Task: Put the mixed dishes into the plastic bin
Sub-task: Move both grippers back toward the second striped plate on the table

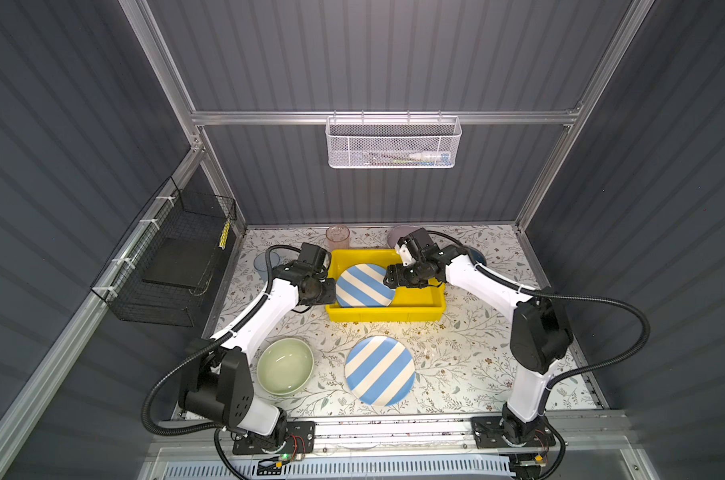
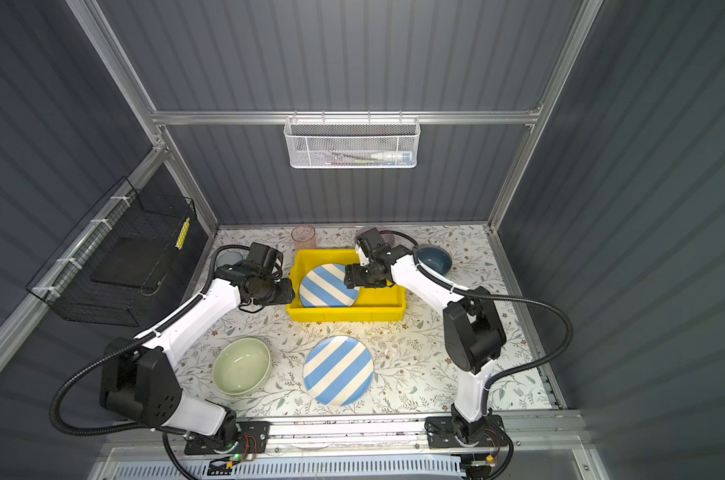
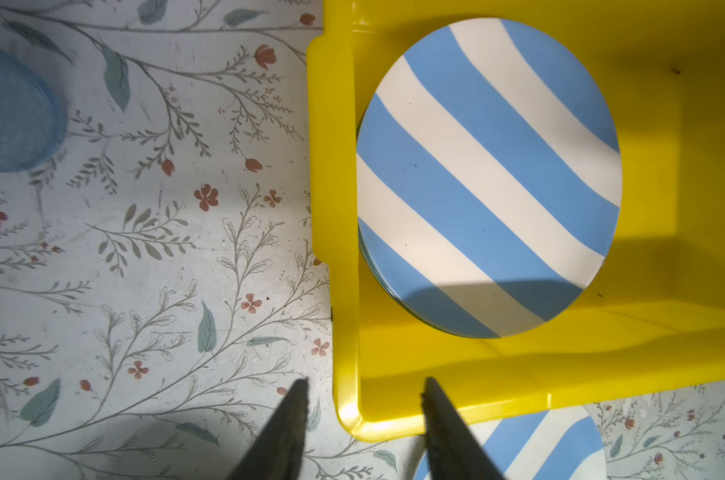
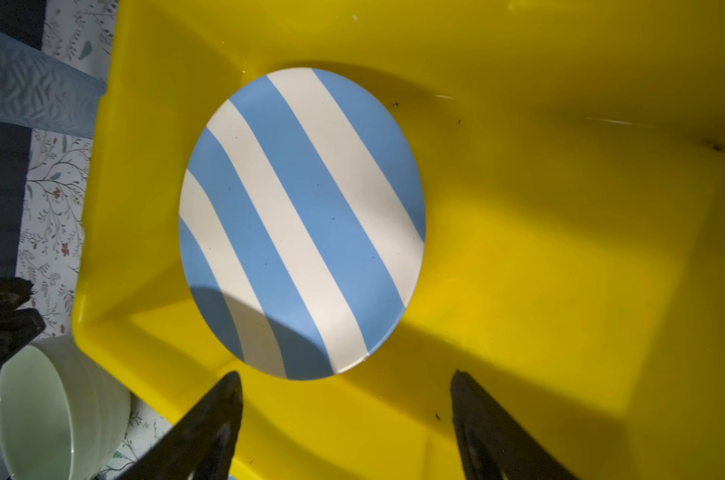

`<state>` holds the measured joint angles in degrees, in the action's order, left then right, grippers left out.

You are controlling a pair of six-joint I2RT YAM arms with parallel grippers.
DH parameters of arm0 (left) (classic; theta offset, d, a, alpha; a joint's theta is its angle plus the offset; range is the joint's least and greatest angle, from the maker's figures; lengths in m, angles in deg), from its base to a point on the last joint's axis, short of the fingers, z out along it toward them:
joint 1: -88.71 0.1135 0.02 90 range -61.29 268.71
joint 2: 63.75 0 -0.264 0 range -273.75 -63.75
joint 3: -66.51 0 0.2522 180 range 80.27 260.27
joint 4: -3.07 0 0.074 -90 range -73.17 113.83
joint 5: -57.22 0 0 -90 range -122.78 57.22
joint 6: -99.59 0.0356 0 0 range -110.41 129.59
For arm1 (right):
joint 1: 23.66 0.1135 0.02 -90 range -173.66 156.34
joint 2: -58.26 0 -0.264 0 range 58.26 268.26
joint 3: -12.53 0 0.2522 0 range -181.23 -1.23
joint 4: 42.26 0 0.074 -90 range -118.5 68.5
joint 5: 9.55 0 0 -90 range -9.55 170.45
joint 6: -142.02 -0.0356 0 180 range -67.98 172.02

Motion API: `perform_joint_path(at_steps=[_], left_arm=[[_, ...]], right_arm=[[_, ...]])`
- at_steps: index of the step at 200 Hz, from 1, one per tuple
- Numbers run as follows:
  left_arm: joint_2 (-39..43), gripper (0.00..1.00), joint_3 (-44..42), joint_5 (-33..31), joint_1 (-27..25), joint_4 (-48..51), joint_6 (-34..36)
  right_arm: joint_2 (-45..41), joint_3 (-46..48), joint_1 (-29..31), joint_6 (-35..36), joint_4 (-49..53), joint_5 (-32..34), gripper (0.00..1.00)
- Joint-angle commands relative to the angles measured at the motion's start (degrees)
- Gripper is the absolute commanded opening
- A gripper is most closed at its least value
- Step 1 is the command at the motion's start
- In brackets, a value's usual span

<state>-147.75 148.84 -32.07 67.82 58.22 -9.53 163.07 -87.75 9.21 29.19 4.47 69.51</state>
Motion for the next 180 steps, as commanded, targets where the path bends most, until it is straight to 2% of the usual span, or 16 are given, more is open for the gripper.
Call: perform_joint_path(at_steps=[1, 18, 68, 100, 136, 180], left_arm=[[4.6, 0.58, 0.0, 1.6, 0.4, 1.9, 1.7], [7.0, 0.62, -1.0, 3.5, 0.4, 1.9, 2.8], [13.1, 0.61, -6.3, 11.4, -0.1, 1.1, 3.6], [16.5, 0.58, -10.1, 11.3, -3.0, 1.1, 2.6], [17.7, 0.54, -13.3, 6.7, -11.7, 2.4, -1.4], [21.0, 0.48, -20.9, 7.8, -14.4, 1.1, -5.6]], right_arm=[[-4.6, 3.9, 0.1, 0.7, 0.2, -2.2, 0.8], [-8.8, 8.0, 0.0, -0.2, -1.9, -3.9, 0.8], [-23.2, 22.1, 0.0, -3.4, -8.4, -7.7, 0.8], [-31.5, 31.2, 0.1, -3.6, -10.4, -10.8, 0.79], [-39.2, 42.4, 0.4, -7.1, -15.7, -12.6, 0.77], [-46.5, 55.7, 2.2, -13.4, -24.5, -12.8, 0.73]])
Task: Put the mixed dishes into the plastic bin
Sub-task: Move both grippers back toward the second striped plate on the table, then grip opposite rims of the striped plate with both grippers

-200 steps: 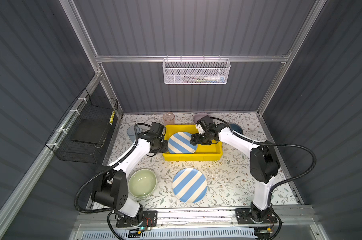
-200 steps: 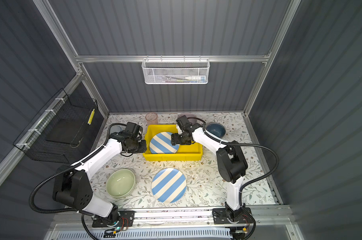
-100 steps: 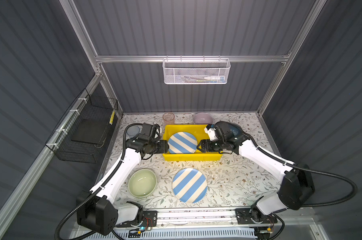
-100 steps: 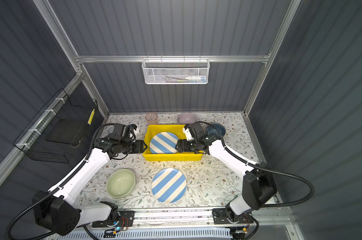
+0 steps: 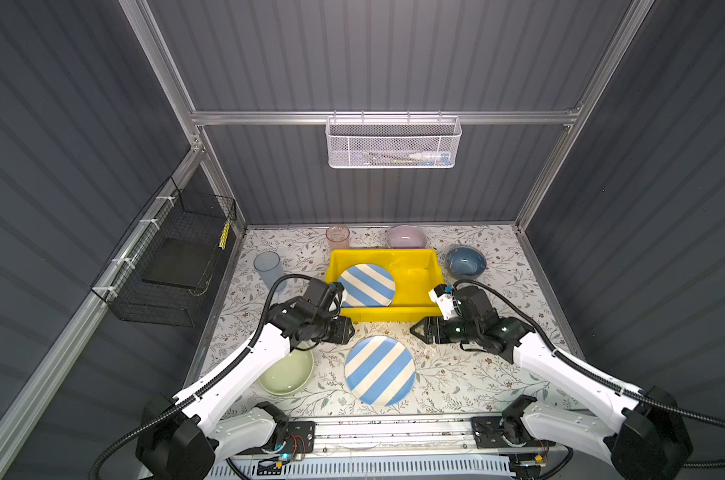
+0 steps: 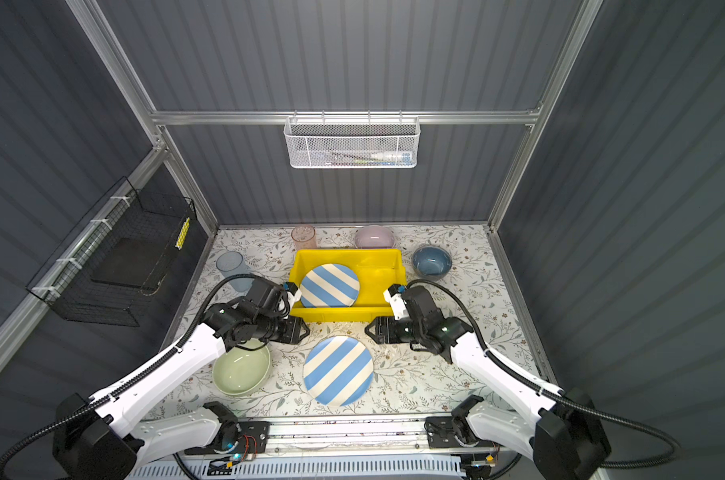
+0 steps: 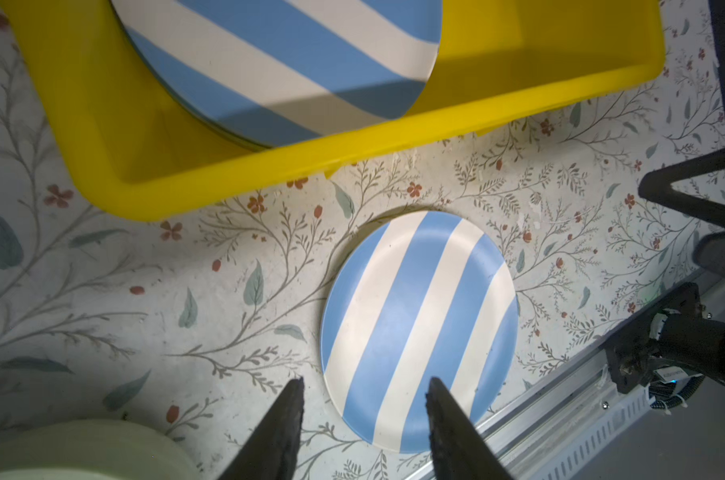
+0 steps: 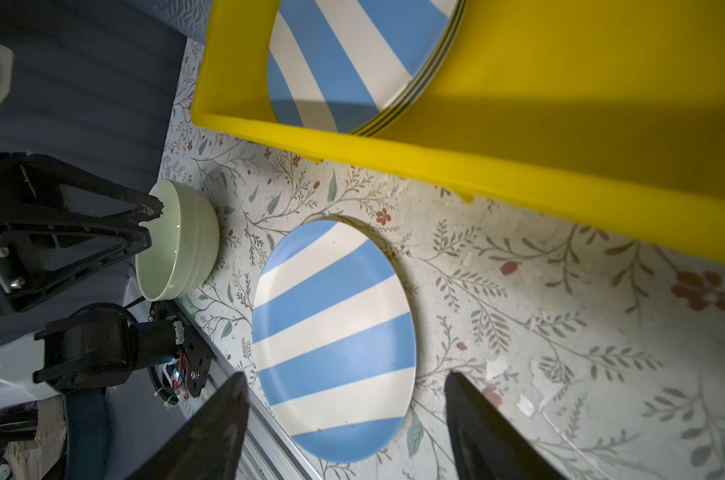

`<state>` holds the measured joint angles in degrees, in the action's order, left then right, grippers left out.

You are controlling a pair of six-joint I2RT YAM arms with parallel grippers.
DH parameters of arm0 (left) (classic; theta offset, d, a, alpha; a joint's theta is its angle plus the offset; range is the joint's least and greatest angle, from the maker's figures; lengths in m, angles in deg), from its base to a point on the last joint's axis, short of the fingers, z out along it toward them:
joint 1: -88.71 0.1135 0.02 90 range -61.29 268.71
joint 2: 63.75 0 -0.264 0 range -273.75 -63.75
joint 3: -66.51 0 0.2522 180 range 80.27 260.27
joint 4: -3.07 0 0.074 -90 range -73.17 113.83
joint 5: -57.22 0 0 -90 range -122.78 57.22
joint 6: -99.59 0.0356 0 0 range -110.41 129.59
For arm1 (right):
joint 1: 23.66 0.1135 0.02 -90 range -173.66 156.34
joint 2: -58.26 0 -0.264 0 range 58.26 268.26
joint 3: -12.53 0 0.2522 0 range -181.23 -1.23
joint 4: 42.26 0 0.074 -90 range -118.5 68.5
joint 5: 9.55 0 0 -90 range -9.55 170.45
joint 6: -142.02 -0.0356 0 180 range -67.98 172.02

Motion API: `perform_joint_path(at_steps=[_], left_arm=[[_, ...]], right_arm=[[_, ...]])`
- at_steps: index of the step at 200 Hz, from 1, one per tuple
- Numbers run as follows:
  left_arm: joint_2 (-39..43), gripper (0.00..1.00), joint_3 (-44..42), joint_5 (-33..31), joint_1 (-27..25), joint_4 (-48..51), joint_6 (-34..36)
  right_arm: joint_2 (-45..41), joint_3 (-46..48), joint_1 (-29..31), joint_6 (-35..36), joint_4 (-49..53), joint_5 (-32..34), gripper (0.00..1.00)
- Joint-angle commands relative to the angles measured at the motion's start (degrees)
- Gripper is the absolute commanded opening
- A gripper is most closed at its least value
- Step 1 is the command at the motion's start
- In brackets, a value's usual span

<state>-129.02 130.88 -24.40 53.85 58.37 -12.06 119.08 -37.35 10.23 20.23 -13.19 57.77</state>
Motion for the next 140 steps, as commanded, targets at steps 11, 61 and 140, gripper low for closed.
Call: perform_joint_path(at_steps=[11, 61, 140], left_arm=[[2.1, 0.47, -3.9, 1.3, -0.6, 1.1, -3.5], [-2.1, 0.41, -5.5, 2.9, -2.8, 0.3, -4.8], [-6.7, 0.3, -8.3, 0.8, -5.7, -2.3, -7.3]], right_arm=[[-2.9, 8.0, 1.5, -5.6, -9.3, -1.1, 0.72], [1.4, 15.7, 2.9, -8.0, -20.6, -2.0, 0.66], [16.5, 19.6, 3.8, -11.3, -37.1, -6.3, 0.55]])
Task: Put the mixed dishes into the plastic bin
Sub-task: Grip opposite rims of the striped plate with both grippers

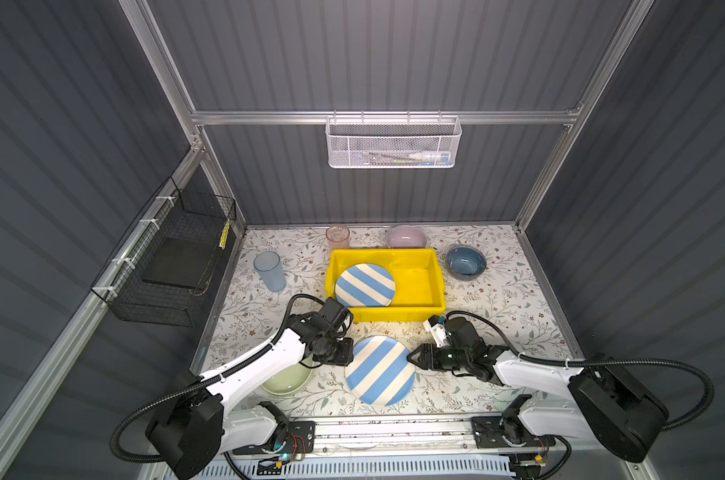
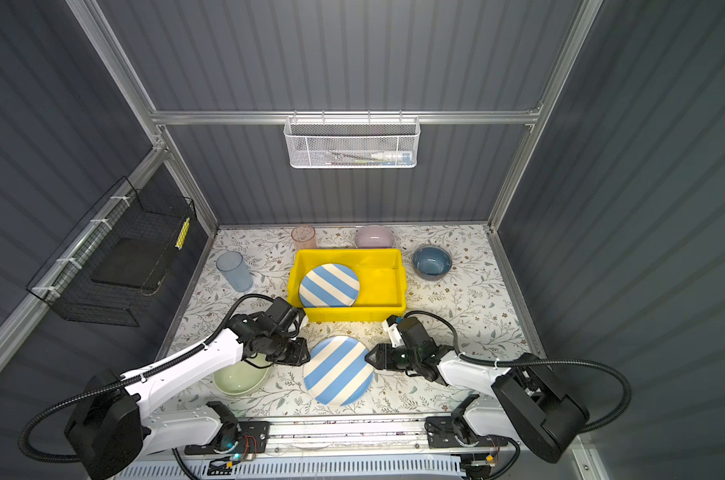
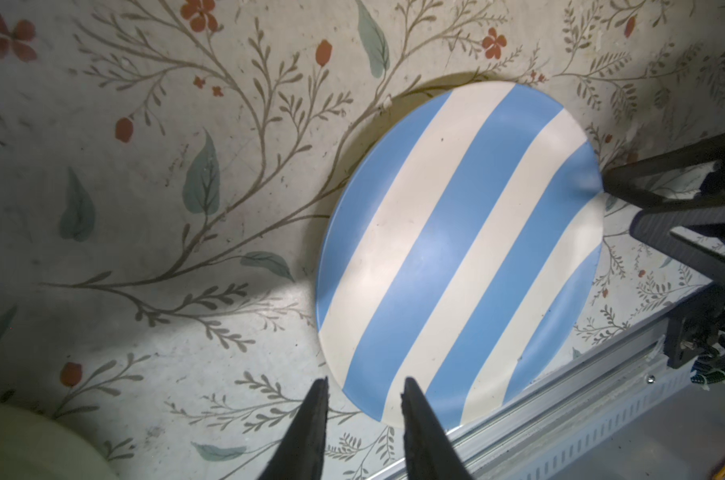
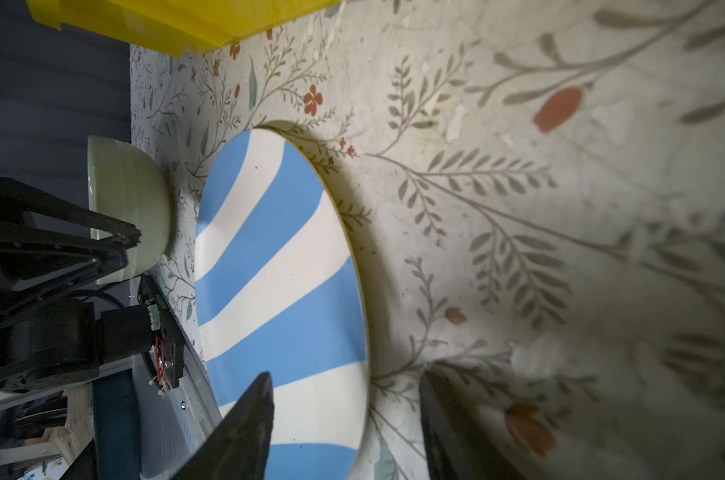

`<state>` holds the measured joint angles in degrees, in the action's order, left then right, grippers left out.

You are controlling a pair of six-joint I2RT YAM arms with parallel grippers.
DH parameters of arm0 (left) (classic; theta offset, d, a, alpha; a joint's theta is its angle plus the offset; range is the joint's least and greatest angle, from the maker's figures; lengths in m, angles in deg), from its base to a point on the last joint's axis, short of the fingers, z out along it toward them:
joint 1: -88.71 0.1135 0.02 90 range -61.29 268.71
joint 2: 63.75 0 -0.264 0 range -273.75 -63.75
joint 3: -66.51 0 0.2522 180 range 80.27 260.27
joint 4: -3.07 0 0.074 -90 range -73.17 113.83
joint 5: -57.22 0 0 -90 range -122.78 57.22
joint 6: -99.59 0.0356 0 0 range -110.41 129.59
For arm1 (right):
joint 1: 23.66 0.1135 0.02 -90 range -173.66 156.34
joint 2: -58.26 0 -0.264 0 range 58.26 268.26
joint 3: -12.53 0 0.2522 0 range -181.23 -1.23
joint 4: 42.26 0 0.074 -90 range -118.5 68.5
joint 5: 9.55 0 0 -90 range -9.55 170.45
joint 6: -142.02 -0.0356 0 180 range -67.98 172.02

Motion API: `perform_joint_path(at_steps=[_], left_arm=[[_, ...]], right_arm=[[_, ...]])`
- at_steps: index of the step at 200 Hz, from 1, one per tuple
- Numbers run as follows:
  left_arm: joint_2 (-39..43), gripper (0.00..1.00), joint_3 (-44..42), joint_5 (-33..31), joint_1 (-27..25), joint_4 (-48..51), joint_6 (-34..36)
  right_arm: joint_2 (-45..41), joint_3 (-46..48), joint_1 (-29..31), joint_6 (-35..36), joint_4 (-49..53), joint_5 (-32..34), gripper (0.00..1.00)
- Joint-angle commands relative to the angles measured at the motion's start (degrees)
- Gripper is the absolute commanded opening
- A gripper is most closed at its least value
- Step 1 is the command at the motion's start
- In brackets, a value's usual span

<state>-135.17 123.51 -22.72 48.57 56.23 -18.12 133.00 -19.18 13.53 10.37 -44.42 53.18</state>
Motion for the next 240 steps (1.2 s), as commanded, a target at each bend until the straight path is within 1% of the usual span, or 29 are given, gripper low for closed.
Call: perform_joint_path(at_steps=[1, 75, 116, 161, 190, 217, 240], left_arm=[[-0.5, 0.3, -1.0, -0.9, -0.4, -0.1, -1.2], [-4.8, 0.26, -3.1, -1.5, -1.5, -2.4, -1.3], [-7.5, 0.23, -3.6, -2.8, -2.0, -3.2, -1.3], [-8.3, 0.22, -4.6, -1.8, -2.3, -5.7, -2.4], [-8.9, 0.21, -4.6, -1.6, -2.4, -6.5, -2.7], [-9.7, 0.21, -4.6, -1.2, -2.5, -7.8, -2.9], [-10.6, 0.21, -4.4, -0.9, -2.5, -8.8, -3.1]], right_arm=[[2.7, 1.5, 0.4, -1.5, -6.0, -1.7, 0.55], [7.1, 1.6, 0.9, -1.9, -10.5, -5.3, 0.51], [10.3, 1.4, 0.9, -2.3, -14.0, -7.4, 0.49], [13.6, 0.1, 1.0, -3.2, -17.6, -10.2, 0.42], [13.7, -0.5, 1.2, -2.9, -17.3, -10.3, 0.35], [13.3, -1.0, 1.3, -2.6, -16.4, -10.0, 0.32], [13.6, -1.6, 1.3, -2.5, -16.2, -9.9, 0.26]])
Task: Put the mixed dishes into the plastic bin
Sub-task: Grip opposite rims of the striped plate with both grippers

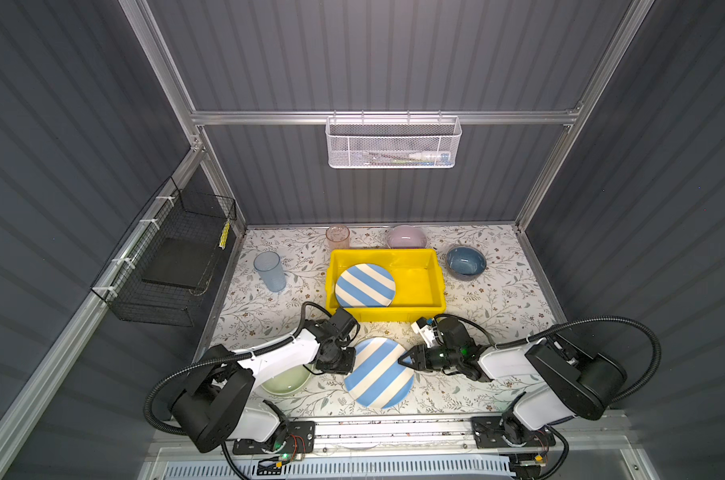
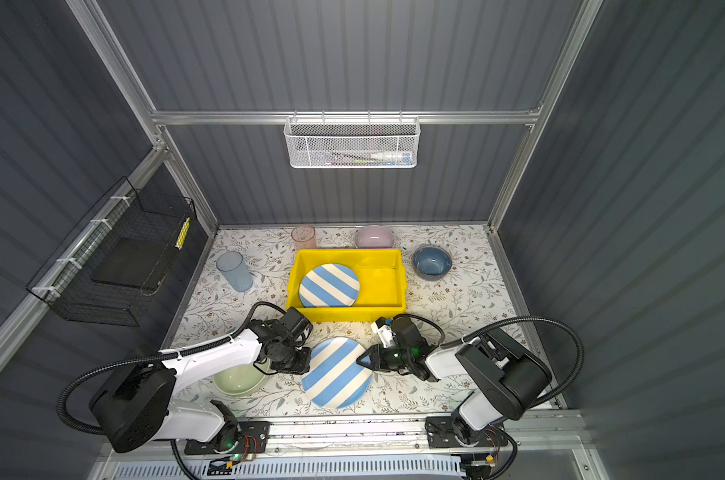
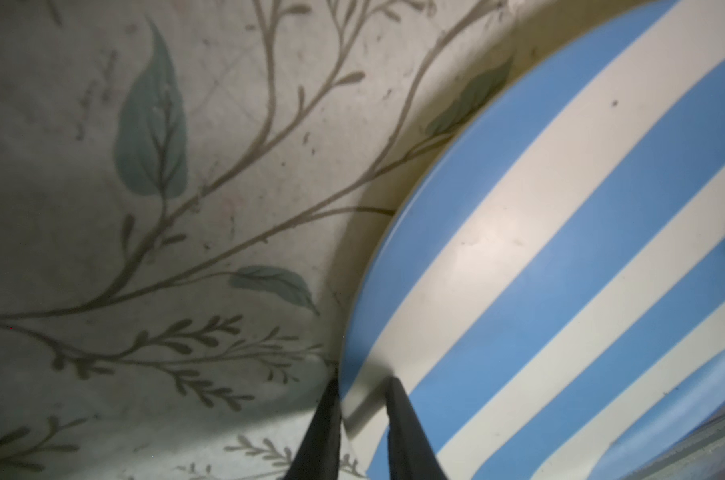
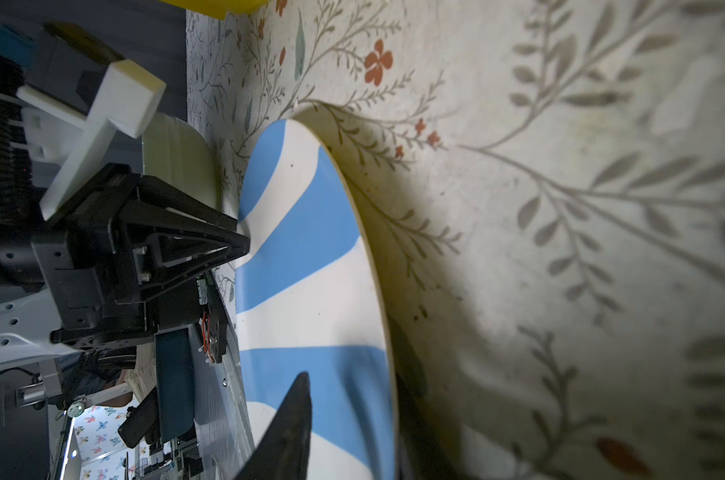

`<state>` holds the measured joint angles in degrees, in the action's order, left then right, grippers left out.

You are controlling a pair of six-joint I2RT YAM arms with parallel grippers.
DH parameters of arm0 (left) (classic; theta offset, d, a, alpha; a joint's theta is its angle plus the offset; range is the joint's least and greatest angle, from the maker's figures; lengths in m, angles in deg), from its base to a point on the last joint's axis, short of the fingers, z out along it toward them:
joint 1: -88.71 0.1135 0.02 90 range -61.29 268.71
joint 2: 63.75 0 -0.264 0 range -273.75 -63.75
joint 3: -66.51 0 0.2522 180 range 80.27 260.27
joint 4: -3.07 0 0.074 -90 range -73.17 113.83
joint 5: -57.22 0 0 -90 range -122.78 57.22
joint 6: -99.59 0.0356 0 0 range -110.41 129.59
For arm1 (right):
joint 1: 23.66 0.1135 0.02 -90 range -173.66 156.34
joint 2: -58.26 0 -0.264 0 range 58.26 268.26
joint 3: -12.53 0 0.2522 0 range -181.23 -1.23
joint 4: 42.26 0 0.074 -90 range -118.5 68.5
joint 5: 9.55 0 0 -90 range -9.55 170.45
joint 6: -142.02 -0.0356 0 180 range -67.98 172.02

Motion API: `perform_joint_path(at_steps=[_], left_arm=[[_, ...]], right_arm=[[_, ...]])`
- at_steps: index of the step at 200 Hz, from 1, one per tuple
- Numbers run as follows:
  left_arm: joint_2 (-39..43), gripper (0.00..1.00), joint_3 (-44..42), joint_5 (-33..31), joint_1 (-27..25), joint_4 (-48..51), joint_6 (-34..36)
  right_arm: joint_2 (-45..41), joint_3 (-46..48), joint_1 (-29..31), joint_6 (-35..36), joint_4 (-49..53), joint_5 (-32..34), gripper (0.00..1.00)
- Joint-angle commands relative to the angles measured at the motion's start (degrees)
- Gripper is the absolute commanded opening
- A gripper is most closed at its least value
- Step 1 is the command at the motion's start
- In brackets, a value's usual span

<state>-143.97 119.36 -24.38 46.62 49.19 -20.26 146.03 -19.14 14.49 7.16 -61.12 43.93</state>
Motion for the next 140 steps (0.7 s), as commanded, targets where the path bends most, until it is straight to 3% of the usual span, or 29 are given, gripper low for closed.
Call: perform_joint_path(at_steps=[1, 48, 96, 140], left_arm=[[-1.8, 0.21, -0.3, 0.8, -0.6, -1.7, -0.9], [-0.7, 0.2, 0.0, 1.2, -0.9, -2.4, -1.8], [0.6, 0.23, 3.3, -0.2, -0.8, -1.0, -1.9], [2.3, 0.35, 9.4, -2.7, -0.8, 2.3, -1.9]], right_arm=[[0.6, -1.7, 0.3, 0.7, 0.5, -0.7, 0.26], [-0.6, -2.0, 0.3, 0.2, 1.7, -0.6, 0.16], [-6.7, -3.5, 0.3, 1.1, 10.0, 1.7, 0.07], [-12.4, -6.6, 0.3, 3.2, 19.4, 3.0, 0.04]])
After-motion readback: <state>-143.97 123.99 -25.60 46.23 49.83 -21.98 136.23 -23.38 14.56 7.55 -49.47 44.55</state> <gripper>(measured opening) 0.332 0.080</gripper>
